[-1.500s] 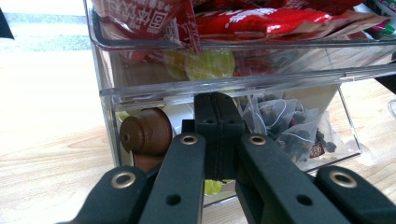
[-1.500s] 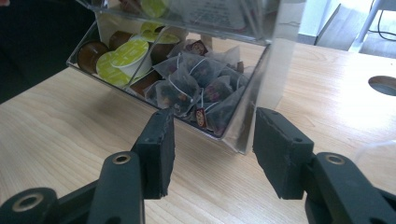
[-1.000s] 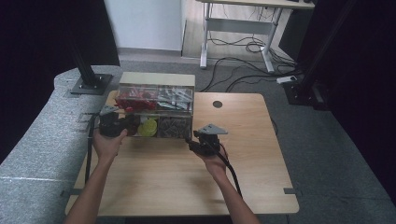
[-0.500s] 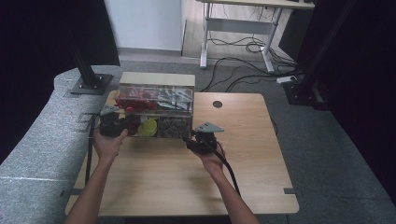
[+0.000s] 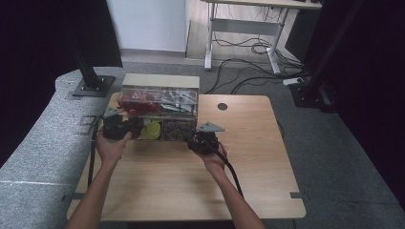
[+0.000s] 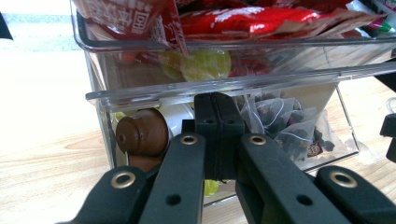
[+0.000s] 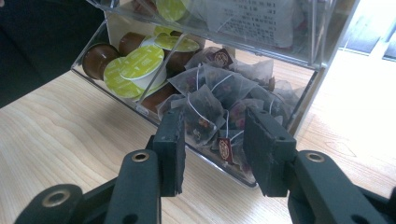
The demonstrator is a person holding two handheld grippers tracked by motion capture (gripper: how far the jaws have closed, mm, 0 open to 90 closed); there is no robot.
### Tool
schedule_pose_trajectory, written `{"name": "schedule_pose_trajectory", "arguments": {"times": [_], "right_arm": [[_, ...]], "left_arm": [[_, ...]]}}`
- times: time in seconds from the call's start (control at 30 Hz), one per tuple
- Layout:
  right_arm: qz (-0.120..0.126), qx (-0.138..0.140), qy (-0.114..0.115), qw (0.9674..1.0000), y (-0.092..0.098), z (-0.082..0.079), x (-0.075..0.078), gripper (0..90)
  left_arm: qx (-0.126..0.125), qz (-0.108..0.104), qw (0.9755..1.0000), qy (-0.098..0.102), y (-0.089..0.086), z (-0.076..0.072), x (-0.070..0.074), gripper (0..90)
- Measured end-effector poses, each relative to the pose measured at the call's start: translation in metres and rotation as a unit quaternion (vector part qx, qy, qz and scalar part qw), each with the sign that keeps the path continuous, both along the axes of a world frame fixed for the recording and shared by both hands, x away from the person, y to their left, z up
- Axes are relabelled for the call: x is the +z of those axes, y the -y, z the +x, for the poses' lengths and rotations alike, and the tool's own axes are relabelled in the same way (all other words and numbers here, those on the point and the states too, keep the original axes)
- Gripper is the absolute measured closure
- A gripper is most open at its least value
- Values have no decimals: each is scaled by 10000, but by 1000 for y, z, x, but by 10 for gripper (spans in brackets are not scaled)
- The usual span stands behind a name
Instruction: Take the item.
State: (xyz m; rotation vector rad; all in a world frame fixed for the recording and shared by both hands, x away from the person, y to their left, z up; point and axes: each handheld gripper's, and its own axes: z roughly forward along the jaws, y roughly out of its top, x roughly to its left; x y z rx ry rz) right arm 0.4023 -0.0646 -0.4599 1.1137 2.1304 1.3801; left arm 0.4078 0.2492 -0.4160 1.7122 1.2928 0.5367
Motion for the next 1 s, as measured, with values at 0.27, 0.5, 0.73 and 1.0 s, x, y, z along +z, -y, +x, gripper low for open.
{"name": "schedule_pose_trajectory", "arguments": {"times": [0.27,0.5,0.73,1.0], "right_arm": [[8,36,-26,10000,-7,4,-1,589],[0,87,-55,9999,-12,7,-4,590],[-20,70,-81,9999,-16,12,-6,589],[-40,50,-128,9999,-21,18,-6,588]], "left_arm": [[-6,-36,10000,2,0,0,0,899],[-19,0,10000,-5,0,0,1,899],[-41,-5,10000,-11,2,0,1,899],[-46,-3,10000,-15,2,0,1,899]]}}
